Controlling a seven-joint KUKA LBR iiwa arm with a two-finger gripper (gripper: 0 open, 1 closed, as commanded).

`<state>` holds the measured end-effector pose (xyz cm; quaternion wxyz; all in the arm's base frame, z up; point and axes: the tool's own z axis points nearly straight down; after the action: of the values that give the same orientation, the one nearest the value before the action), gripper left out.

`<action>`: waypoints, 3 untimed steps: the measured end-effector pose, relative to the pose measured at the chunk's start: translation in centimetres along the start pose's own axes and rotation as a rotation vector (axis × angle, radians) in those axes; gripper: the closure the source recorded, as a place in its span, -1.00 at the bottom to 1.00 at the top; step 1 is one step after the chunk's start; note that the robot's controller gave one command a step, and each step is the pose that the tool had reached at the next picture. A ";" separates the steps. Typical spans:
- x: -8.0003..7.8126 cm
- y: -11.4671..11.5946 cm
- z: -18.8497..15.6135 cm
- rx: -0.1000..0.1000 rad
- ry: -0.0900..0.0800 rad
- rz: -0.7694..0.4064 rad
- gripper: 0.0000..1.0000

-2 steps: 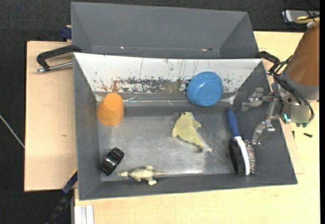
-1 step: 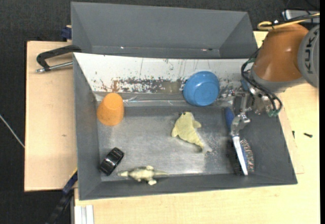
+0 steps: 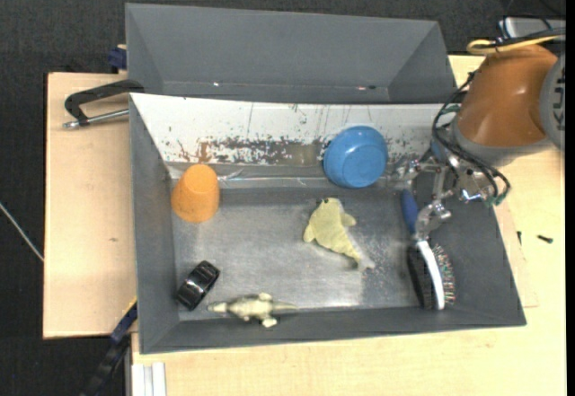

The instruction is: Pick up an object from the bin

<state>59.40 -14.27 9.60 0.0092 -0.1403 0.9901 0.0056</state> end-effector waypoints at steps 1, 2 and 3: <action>0.8 0.0 0.6 -0.005 0.026 -0.004 1.00; 0.0 -0.2 0.2 0.007 -0.007 -0.002 -1.00; -2.0 7.7 -2.3 0.007 0.010 0.067 -1.00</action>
Offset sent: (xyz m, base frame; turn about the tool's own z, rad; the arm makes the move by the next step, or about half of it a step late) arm 0.0000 0.0000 0.0000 0.0000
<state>59.16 -6.37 11.97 0.0044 -0.1068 0.9943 0.0019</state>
